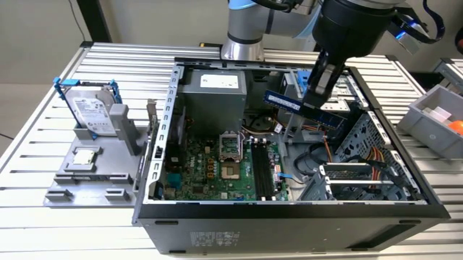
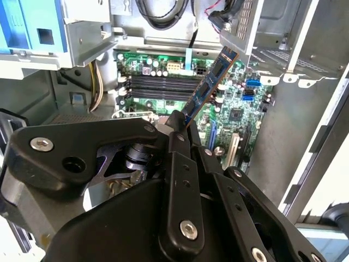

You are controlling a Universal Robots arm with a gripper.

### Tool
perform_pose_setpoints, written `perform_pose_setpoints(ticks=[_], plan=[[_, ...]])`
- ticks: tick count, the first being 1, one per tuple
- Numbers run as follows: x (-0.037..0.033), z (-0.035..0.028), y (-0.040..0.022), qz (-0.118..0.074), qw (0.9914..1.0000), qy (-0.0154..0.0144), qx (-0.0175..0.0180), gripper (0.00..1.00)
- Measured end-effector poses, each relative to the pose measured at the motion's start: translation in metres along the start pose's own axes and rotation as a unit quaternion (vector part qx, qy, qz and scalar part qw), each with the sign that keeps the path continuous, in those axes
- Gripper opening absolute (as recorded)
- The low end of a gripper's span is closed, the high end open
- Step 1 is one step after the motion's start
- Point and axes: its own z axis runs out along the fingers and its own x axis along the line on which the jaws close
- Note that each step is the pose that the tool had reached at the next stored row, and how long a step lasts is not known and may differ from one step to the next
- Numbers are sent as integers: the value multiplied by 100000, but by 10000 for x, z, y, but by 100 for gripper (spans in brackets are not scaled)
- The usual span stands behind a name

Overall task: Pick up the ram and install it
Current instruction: 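Insert the ram into the slot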

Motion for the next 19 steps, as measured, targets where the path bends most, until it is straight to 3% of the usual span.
perform_pose_setpoints(ticks=[11, 19], plan=[[0, 0, 0, 2550, 99967, -93, 14, 0], [0, 0, 0, 4866, 99881, -185, 27, 0]])
